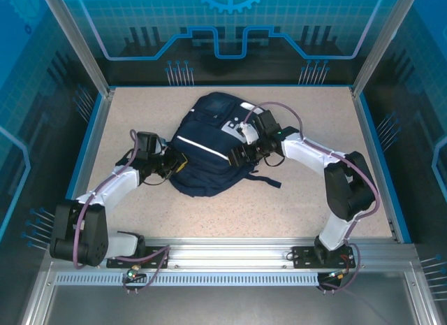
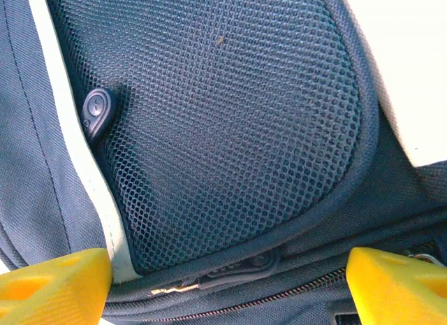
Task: Pack books, pencil case, and school supplies into a backpack
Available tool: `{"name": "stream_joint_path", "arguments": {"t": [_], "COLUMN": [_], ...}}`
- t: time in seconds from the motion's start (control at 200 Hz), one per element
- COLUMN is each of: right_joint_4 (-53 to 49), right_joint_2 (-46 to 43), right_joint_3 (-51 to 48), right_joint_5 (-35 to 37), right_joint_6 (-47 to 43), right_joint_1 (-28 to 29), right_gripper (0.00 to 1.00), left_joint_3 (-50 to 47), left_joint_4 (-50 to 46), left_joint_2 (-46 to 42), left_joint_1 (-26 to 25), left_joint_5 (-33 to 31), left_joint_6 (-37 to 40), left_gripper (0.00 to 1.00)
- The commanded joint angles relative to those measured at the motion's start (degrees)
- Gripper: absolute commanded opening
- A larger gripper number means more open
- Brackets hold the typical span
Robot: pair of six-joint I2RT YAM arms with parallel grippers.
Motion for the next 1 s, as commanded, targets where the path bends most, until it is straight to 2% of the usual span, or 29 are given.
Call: {"name": "stream_joint_path", "arguments": {"t": [0.0, 0.42, 0.555, 0.665, 0.755, 0.996], "right_joint_4": [2.6, 2.1, 0.0, -1.4, -2.6, -3.2], "right_joint_2": [1.7, 2.3, -0.5, -3.3, -4.8, -5.0], "right_joint_3": [2.3, 1.6, -1.1, -3.6, -4.6, -4.5], "right_joint_5": [-2.0, -8.6, -8.6, -12.1, -10.8, 1.8], "right_joint_6": [1.4, -2.5, -4.1, -5.9, -7.0, -5.3], "right_joint_1": [0.8, 3.2, 4.7, 6.0, 7.2, 8.8], "right_gripper": [0.88, 0.81, 0.80, 0.80, 0.78, 0.47], "left_joint_3": [1.2, 1.0, 0.7, 0.5, 0.7, 0.8], "left_joint_4": [-0.1, 1.0, 1.4, 1.9, 2.1, 2.3], "left_joint_2": [0.5, 1.1, 1.1, 1.2, 1.3, 1.1], "left_joint_1": [0.4, 0.4, 0.4, 0.3, 0.3, 0.4], "left_joint_5": [0.6, 1.2, 1.4, 1.5, 1.6, 1.6], "left_joint_6": [0.7, 0.4, 0.3, -0.1, -0.1, -0.3], "left_gripper": [0.12, 0.12, 0.12, 0.13, 0.12, 0.13]}}
